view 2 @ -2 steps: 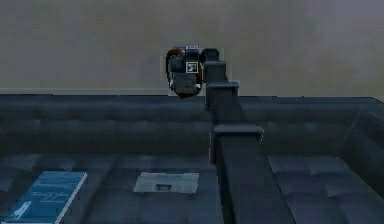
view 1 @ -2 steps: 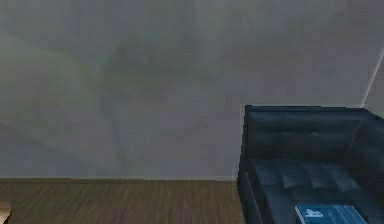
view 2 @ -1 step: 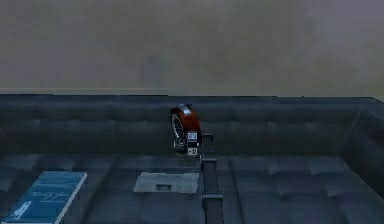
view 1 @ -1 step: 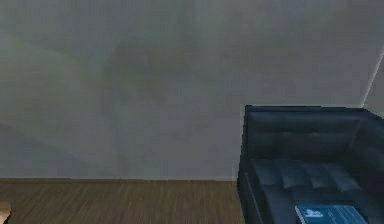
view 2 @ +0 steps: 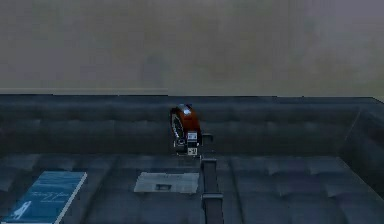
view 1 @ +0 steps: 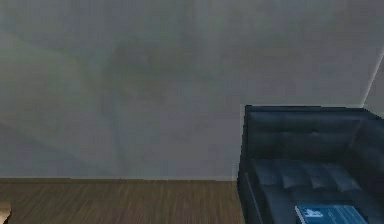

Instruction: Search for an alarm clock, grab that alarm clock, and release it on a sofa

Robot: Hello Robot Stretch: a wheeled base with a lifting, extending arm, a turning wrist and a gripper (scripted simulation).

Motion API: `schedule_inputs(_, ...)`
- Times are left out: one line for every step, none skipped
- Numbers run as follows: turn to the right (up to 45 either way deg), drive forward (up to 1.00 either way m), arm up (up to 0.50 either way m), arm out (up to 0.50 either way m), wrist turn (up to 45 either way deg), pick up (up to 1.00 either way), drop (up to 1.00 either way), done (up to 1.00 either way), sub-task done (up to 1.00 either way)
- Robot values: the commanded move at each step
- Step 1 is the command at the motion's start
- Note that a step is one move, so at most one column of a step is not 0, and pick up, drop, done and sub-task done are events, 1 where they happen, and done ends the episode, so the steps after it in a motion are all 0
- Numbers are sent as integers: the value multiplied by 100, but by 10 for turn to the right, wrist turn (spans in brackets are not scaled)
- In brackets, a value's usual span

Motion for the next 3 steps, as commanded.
schedule_inputs(0,0,0,0,0,0,100,0,0)
schedule_inputs(0,0,10,0,0,0,0,0,0)
schedule_inputs(0,0,0,-8,0,0,0,0,0)
